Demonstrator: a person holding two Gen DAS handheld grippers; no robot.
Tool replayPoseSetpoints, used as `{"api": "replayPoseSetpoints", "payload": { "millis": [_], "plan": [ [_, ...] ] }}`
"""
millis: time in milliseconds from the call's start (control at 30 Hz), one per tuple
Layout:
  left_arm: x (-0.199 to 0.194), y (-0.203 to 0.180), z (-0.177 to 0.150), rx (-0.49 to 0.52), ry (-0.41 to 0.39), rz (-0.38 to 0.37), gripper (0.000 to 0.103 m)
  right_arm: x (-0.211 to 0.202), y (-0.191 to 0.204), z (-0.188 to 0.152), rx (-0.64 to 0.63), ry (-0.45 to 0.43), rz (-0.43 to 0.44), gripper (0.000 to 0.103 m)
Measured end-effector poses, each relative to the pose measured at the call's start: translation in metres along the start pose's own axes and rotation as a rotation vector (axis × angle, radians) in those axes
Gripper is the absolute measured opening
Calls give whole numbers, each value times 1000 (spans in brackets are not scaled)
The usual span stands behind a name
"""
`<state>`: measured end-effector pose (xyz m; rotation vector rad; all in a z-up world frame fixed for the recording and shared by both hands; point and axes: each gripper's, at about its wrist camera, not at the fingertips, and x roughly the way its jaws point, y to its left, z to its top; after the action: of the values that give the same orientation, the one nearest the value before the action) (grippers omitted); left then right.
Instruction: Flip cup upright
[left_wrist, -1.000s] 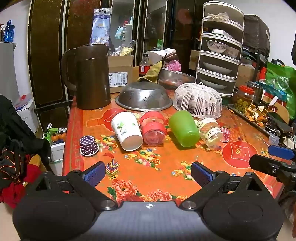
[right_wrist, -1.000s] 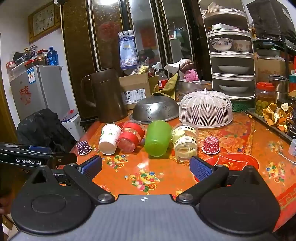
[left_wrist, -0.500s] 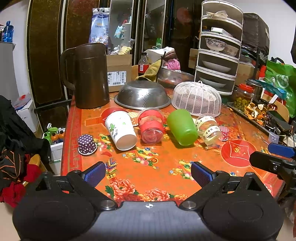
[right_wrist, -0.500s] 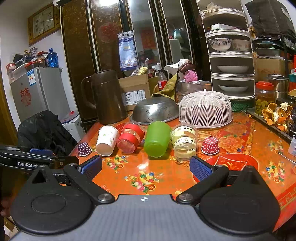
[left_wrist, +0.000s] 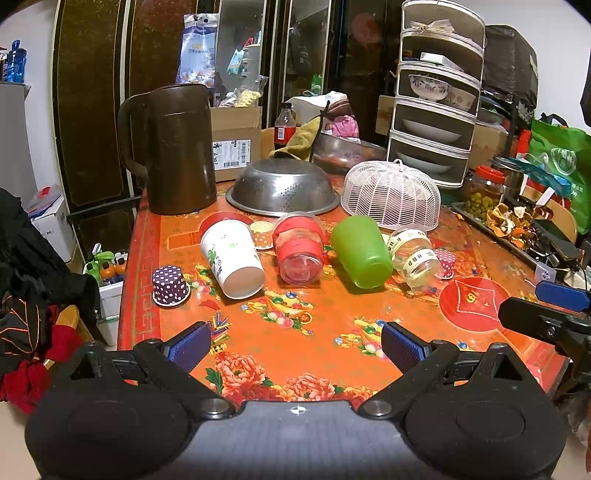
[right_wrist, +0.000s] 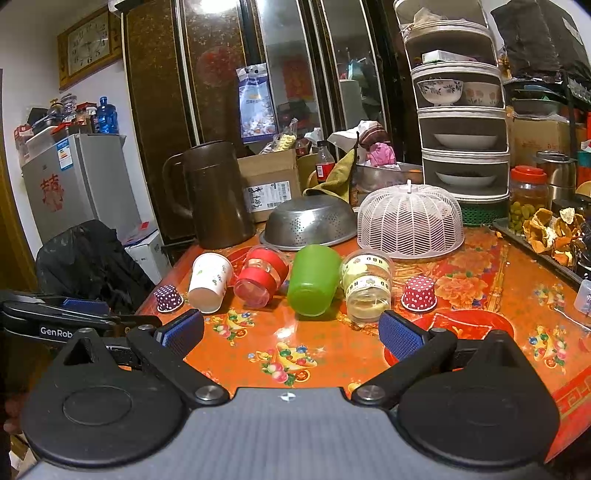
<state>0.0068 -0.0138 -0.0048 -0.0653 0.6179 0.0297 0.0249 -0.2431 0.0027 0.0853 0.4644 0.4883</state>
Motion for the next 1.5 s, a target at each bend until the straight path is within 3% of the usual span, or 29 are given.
{"api": "replayPoseSetpoints", "payload": {
  "millis": [1500],
  "plan": [
    [-5,-2,-1,-14,1,-14,100,-3,-3,4,17,-4,-17,102]
  ]
}}
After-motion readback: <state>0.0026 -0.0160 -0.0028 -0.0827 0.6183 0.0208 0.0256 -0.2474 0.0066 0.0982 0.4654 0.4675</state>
